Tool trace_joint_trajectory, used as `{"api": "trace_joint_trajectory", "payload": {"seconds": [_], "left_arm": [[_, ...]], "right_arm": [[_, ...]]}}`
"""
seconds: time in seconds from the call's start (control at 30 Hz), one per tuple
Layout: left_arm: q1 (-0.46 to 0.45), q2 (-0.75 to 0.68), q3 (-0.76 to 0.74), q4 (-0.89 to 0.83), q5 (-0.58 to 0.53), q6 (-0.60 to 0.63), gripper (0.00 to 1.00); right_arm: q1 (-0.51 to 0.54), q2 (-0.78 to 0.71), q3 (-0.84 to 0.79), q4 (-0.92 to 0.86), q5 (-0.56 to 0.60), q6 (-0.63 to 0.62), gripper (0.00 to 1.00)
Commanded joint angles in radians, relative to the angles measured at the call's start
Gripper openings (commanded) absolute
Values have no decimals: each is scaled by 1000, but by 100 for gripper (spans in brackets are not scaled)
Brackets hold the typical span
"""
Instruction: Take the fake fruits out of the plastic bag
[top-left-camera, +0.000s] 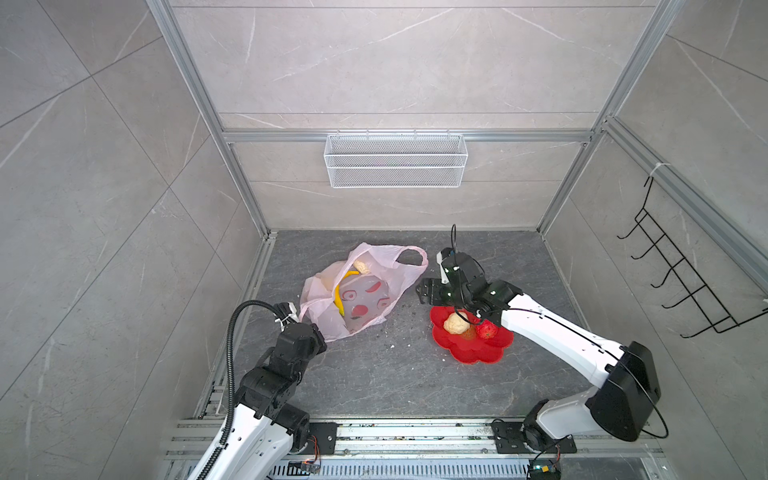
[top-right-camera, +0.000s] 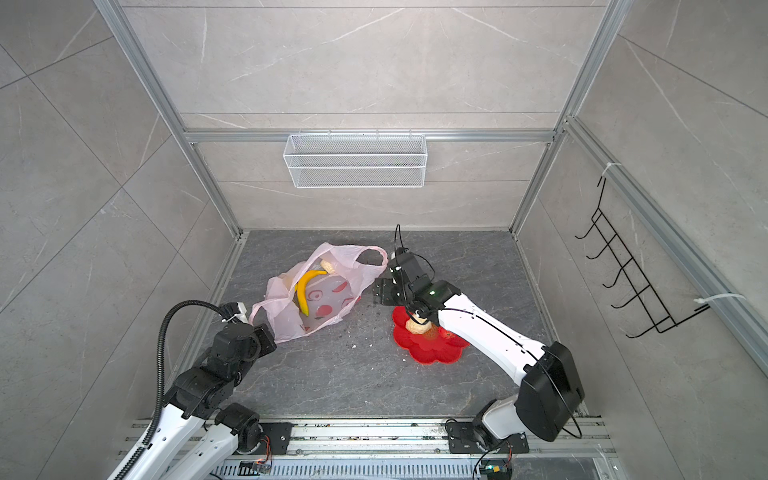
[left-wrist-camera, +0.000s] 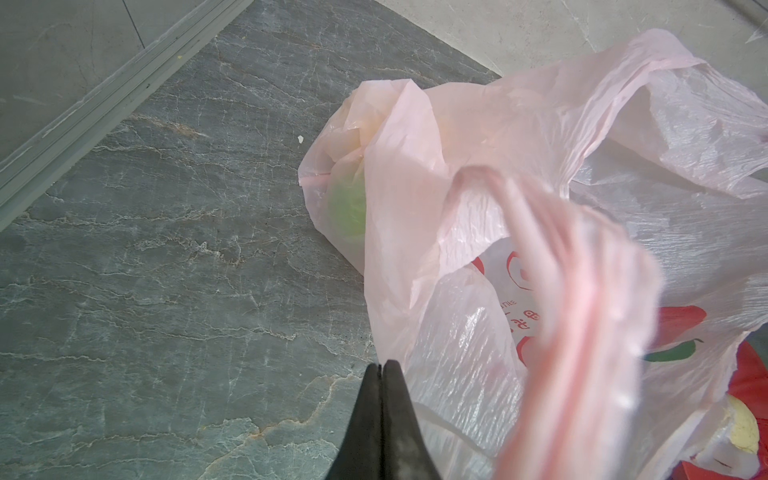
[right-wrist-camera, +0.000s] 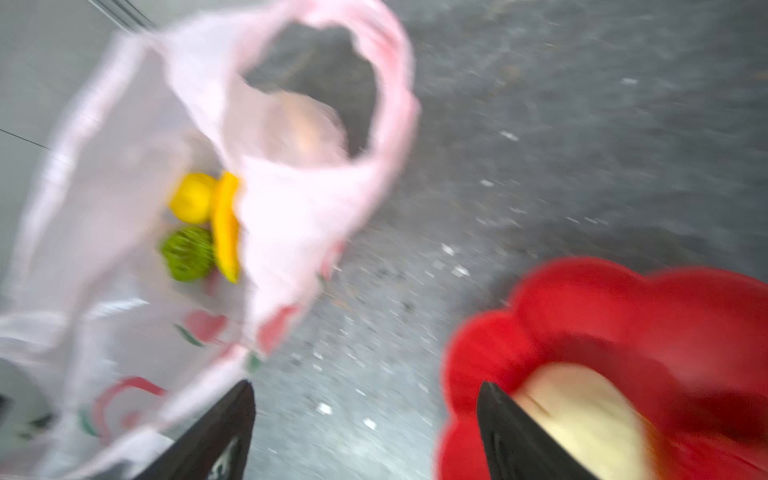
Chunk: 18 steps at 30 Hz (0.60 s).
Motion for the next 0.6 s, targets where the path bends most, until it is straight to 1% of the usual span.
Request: {"api": "trace_joint_trajectory", "payload": {"seconds": [0.0, 0.03, 0.1, 0.2, 0.33, 0.43, 0.47, 0.57], "left_arm": [[-4, -3, 36, 6, -12, 17, 0], [-4, -3, 36, 5, -12, 19, 0], [-3, -7, 43, 2, -17, 20, 0], [-3, -17, 57, 6, -21, 25, 0], [-3, -7, 87, 25, -39, 59, 0], [-3, 24, 112, 37, -42, 84, 0], [-4, 34, 117, 42, -38, 90, 0], [-3, 61, 127, 72, -30, 108, 0]], "right_arm": [[14, 103, 81, 159, -88, 58, 86], [17, 134, 106, 168, -97, 63, 86], [20, 211, 186, 131, -97, 76, 86], [22, 294, 251, 109, -87, 95, 86], [23, 365, 302, 97, -77, 114, 85], [24, 397, 329, 104, -63, 105, 81], [24, 408, 345, 103, -58, 97, 77], [25, 433, 379, 118, -71, 72, 57]]}}
